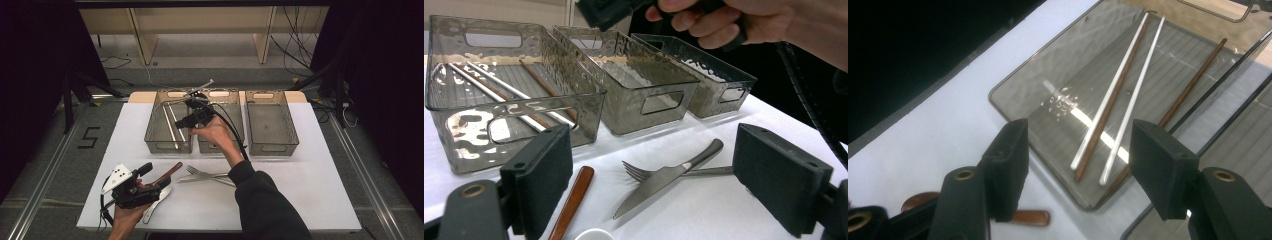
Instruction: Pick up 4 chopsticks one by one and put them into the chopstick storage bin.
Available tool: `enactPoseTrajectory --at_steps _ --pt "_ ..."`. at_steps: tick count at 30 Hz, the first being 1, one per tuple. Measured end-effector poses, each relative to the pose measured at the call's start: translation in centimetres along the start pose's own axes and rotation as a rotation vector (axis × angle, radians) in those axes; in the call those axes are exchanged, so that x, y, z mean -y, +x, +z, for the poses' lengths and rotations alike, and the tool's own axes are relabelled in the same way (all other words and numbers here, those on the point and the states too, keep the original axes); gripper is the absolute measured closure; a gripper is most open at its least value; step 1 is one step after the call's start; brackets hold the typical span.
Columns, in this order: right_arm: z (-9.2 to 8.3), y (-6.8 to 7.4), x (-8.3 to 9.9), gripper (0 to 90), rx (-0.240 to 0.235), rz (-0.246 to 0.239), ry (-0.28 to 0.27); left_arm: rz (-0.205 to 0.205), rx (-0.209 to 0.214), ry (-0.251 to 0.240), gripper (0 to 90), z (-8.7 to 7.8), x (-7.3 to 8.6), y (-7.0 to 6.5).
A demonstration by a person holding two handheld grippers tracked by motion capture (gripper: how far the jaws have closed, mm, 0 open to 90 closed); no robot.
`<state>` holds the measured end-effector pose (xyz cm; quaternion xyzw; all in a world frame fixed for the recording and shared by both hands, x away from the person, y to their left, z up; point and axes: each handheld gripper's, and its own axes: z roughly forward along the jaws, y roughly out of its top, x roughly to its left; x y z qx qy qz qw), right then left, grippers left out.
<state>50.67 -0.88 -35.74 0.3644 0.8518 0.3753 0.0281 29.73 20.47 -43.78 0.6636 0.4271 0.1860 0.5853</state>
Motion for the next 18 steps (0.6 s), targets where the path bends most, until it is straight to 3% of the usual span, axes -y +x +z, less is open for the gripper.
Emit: enactPoseTrajectory --at_steps 18 --pt "-3.1 0.5 3.9 37.6 -0.032 -0.072 -0.013 -0.006 -0.005 0.012 15.9 0.1 0.0 0.0"
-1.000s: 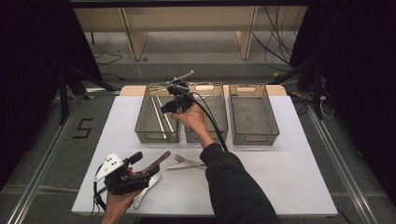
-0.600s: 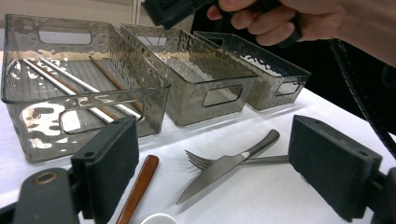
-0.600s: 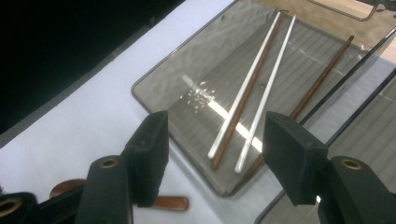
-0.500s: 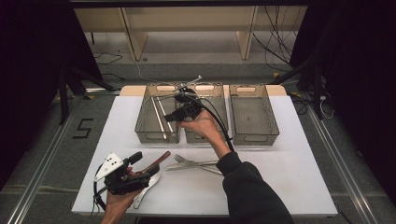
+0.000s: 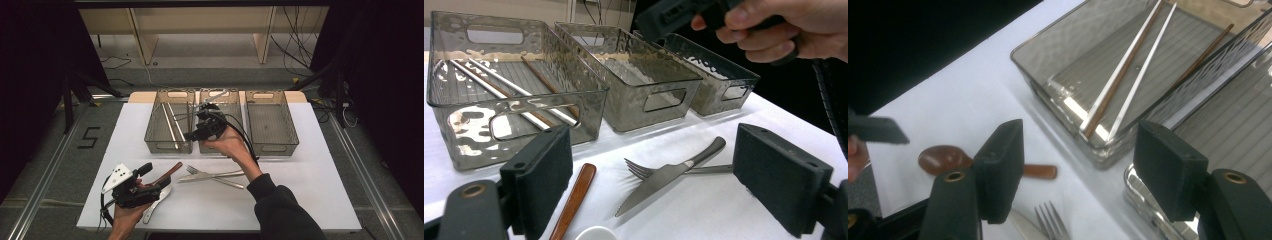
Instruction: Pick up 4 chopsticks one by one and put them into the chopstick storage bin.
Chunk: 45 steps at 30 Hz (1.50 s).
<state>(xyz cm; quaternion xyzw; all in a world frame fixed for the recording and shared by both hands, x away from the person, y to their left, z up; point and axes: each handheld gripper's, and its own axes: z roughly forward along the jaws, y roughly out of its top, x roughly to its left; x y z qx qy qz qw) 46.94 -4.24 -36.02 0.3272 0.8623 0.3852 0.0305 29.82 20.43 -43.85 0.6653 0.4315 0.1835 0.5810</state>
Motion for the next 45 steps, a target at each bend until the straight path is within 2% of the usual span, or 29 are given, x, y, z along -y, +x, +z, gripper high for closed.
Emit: enactPoseTrajectory --at_steps 14,20,25,34,37,45 --pt "-2.8 0.7 4.4 36.4 -0.014 -0.036 -0.050 -0.023 -0.020 0.028 15.8 0.1 -0.1 0.3" --pt "-4.7 0.7 6.6 35.9 -0.011 -0.028 -0.090 -0.040 -0.020 0.045 15.8 0.1 -0.2 0.4" --pt "-5.9 0.5 8.5 34.5 -0.001 -0.014 -0.116 -0.041 -0.026 0.058 15.8 0.2 -0.3 0.5" --pt "-7.5 -0.1 12.2 34.0 0.002 0.021 -0.169 -0.071 -0.037 0.075 15.8 0.0 -0.5 0.8" --pt "-7.9 -0.3 13.7 34.0 0.007 0.032 -0.182 -0.068 -0.037 0.089 15.9 0.0 -0.5 0.8" --pt "-9.1 -0.1 17.3 32.9 0.029 0.055 -0.224 -0.078 -0.039 0.115 15.9 0.0 -0.6 0.9"
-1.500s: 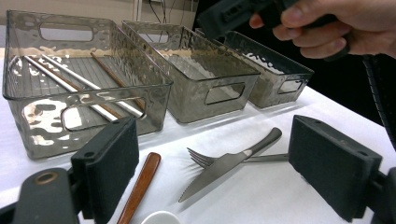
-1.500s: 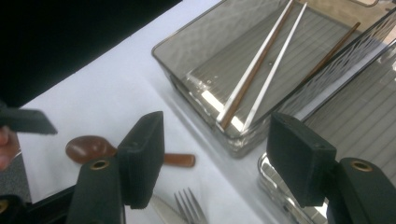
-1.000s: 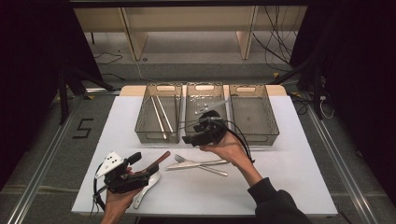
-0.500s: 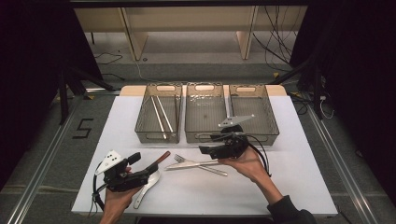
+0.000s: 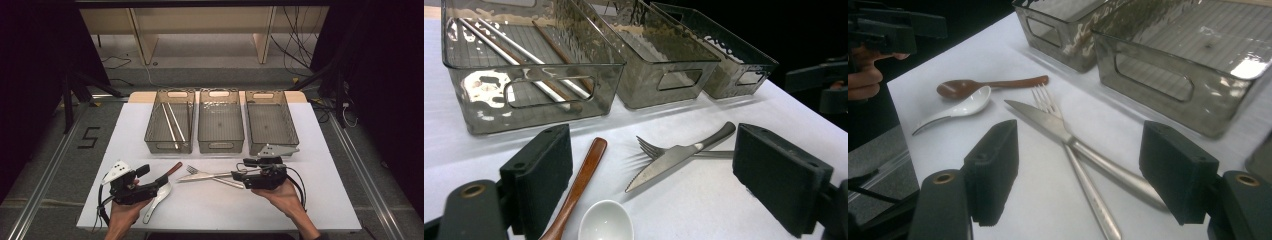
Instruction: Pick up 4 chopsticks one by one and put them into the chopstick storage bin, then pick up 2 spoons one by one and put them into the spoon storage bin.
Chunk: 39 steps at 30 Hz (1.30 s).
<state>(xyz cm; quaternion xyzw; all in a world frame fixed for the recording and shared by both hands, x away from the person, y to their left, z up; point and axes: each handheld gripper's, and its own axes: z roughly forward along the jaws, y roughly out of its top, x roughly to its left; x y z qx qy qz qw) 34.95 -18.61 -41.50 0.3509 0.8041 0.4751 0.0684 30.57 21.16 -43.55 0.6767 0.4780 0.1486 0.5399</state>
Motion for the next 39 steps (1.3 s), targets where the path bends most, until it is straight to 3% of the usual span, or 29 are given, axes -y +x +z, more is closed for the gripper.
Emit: enactPoseTrajectory --at_steps 9,19,25,32,39 --pt "-2.0 0.2 2.7 31.1 0.030 0.006 -0.054 -0.016 -0.006 0.055 15.9 0.1 -0.2 0.2" --pt "-3.3 -0.2 4.6 29.8 0.064 0.029 -0.080 0.004 -0.044 0.173 16.2 0.5 -0.6 -0.4" --pt "-3.5 -0.1 5.2 29.4 0.070 0.035 -0.075 0.018 -0.072 0.287 16.5 1.0 -0.7 -0.4" --pt "-3.6 0.0 5.5 29.2 0.070 0.040 -0.070 0.025 -0.139 0.445 19.7 1.5 -0.9 -0.6" --pt "-3.9 0.0 5.6 29.2 0.063 0.039 -0.072 0.060 -0.186 0.589 26.1 1.8 -0.9 -0.6"
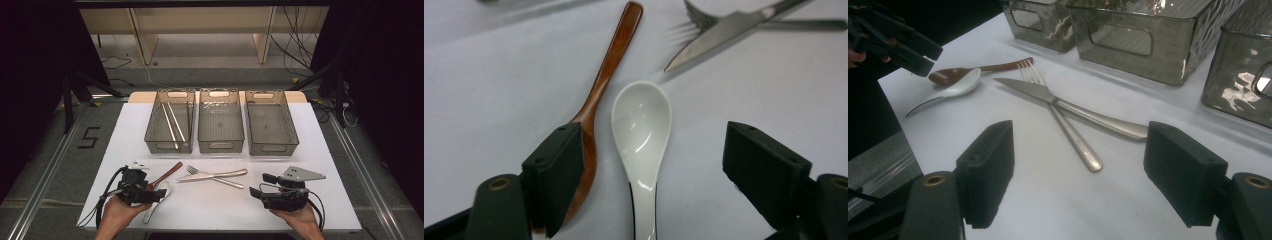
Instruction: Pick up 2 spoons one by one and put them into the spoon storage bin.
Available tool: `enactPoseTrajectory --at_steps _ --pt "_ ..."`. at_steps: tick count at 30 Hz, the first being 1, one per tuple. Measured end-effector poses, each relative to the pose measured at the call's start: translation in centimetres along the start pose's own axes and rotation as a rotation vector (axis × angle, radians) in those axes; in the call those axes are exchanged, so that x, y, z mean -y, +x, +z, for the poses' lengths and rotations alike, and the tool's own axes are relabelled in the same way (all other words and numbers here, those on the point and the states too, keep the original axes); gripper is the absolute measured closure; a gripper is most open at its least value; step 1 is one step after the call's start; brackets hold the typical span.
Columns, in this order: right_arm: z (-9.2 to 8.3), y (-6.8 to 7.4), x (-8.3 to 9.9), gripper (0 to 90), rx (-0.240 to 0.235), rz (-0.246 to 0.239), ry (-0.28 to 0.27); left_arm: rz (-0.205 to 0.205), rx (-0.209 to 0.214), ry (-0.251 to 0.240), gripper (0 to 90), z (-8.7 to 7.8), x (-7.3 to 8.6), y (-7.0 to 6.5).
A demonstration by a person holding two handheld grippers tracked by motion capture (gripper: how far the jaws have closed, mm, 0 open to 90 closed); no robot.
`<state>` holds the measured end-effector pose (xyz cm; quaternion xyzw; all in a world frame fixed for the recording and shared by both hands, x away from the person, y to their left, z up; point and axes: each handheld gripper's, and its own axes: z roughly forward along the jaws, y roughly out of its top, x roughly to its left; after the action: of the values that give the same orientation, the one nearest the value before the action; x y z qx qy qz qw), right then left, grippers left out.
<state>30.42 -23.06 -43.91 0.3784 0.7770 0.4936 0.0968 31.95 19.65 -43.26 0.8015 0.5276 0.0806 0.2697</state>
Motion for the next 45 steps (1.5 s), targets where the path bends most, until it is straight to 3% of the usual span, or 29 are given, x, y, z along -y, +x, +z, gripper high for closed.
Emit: enactPoseTrajectory --at_steps 3,10,18,24,36,45 --pt "0.0 0.1 0.0 29.3 -0.003 0.000 0.004 0.030 -0.011 0.062 30.7 0.2 0.1 -0.2" --pt "0.1 0.4 -0.1 29.5 -0.004 -0.010 0.006 0.074 -0.008 0.150 40.2 0.9 0.6 -0.9" --pt "0.1 0.5 -0.1 29.7 -0.007 -0.012 0.005 0.100 -0.024 0.220 50.3 2.1 1.1 -0.8" --pt "0.0 0.5 -0.1 30.0 -0.005 -0.013 0.002 0.102 -0.030 0.235 57.5 2.7 1.4 -0.7" --pt "0.0 0.5 -0.2 30.8 0.004 -0.013 0.000 0.151 -0.067 0.259 71.8 2.9 1.7 -0.9" --pt "-0.2 0.4 -0.2 31.3 0.009 -0.012 -0.006 0.144 -0.021 0.232 74.5 2.8 1.8 -0.4"
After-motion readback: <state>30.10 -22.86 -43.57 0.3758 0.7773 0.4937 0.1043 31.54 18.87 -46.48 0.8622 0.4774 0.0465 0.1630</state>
